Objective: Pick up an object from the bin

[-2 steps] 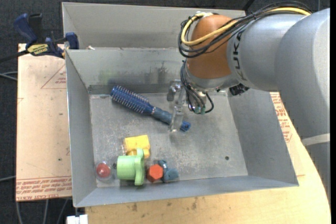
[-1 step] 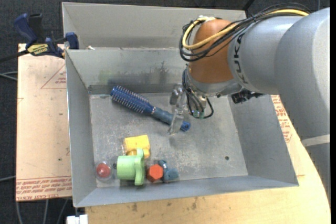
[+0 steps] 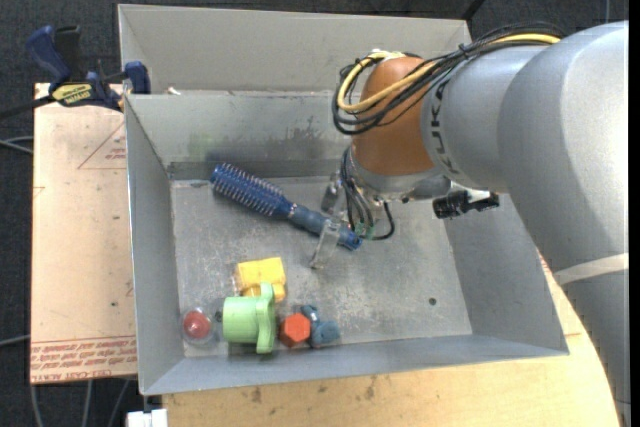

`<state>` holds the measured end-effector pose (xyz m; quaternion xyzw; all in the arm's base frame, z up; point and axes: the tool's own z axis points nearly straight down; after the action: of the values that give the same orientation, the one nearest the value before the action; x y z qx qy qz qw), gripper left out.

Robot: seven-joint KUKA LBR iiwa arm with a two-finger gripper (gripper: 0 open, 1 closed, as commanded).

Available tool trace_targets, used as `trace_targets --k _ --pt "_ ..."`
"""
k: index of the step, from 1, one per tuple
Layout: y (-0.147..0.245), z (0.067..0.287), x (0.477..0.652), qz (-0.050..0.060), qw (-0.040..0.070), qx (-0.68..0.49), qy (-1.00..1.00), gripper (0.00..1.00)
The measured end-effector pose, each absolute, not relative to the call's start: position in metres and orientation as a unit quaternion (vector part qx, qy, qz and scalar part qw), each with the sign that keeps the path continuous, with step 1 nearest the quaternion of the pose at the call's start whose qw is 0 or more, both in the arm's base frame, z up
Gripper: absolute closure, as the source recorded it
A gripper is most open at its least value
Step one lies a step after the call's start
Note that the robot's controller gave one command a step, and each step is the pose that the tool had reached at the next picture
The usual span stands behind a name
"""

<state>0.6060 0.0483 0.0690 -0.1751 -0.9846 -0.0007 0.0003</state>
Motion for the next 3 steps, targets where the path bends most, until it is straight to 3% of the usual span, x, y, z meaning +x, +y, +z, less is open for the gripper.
trace_targets --k 1,2,3 --pt "0.048 0.069 0.607 -0.001 0.000 -0.174 -0.985 0.00" --pt "0.048 0.069 0.607 -0.001 -0.001 -0.174 -0.985 1.00" --pt "0.049 0.101 0.608 -0.001 -0.002 -0.173 -0.985 1.00"
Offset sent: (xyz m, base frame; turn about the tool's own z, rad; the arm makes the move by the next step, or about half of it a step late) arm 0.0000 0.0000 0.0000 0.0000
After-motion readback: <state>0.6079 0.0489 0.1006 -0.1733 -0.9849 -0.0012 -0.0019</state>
